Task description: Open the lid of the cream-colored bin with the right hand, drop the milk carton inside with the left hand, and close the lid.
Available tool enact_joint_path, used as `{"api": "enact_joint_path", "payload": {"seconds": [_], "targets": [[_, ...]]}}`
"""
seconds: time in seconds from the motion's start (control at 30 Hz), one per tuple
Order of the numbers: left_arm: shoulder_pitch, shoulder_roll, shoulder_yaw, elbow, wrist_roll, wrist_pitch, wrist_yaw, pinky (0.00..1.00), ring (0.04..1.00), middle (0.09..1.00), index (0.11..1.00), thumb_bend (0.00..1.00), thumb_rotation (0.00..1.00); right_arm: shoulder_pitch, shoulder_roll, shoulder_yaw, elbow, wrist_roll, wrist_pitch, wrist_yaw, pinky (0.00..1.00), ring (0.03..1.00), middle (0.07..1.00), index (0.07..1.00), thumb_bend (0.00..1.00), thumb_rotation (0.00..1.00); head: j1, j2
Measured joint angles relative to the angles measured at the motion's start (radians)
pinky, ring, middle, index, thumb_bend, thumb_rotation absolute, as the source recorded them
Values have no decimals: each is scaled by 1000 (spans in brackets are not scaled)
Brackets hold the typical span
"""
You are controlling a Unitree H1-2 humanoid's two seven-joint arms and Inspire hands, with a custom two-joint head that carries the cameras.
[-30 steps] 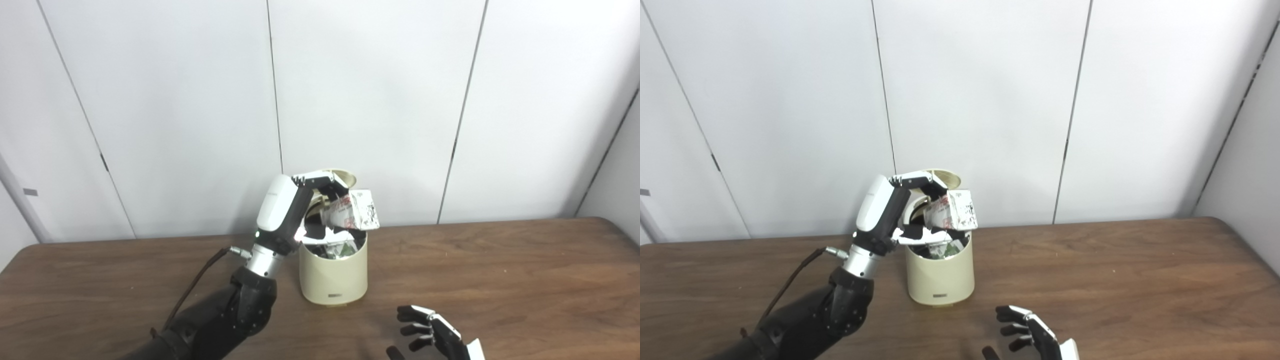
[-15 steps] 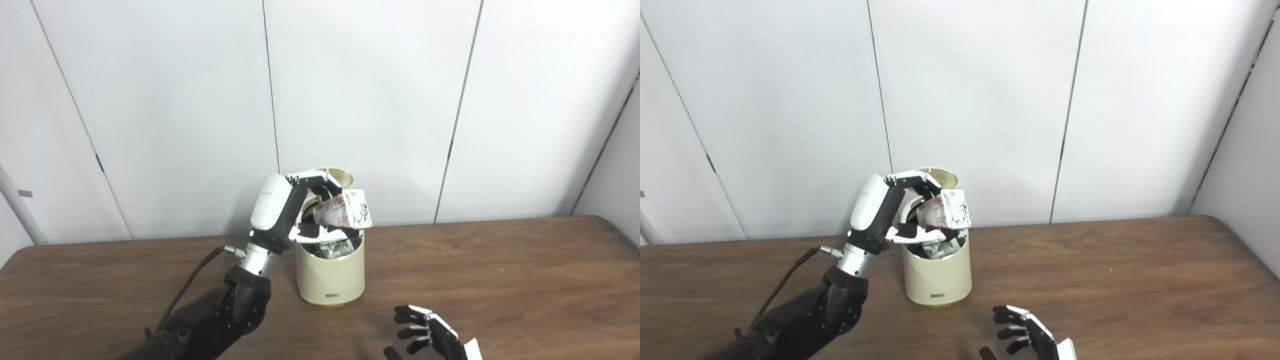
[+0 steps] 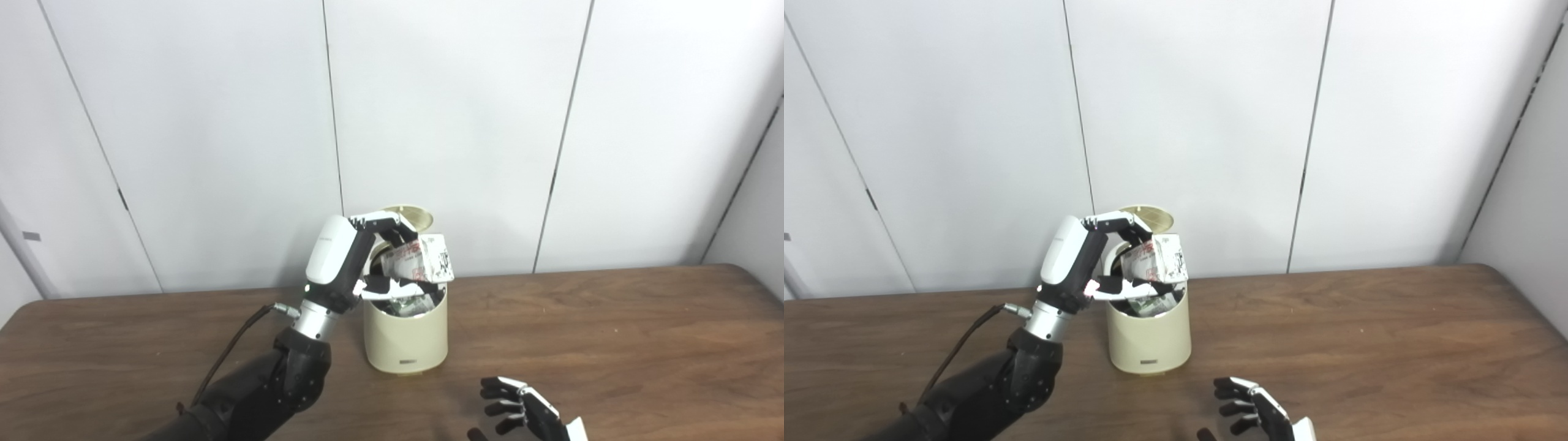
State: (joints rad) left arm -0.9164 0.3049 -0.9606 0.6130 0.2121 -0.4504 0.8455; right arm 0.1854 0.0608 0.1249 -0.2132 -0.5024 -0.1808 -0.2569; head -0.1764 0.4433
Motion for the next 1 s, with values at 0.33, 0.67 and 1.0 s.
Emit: {"api": "enact_joint_path", "payload": {"seconds": [0.33, 0.67, 1.0], "targets": [[0, -1, -6, 8, -9, -3, 5, 507, 453, 505, 444, 503, 0, 1, 1, 3, -2, -9, 15, 0, 426, 578, 651, 676, 240, 99, -6, 2], [1, -11, 4, 13, -26, -4, -13, 504, 455, 507, 442, 502, 0, 2, 1, 9, -2, -21, 19, -4, 408, 555, 638, 671, 241, 128, -23, 5], [3, -39, 12, 43, -24, -6, -17, 494, 456, 507, 441, 502, 0, 3, 3, 12, -3, -20, 20, -7, 467, 612, 668, 669, 236, 91, -23, 8]]}}
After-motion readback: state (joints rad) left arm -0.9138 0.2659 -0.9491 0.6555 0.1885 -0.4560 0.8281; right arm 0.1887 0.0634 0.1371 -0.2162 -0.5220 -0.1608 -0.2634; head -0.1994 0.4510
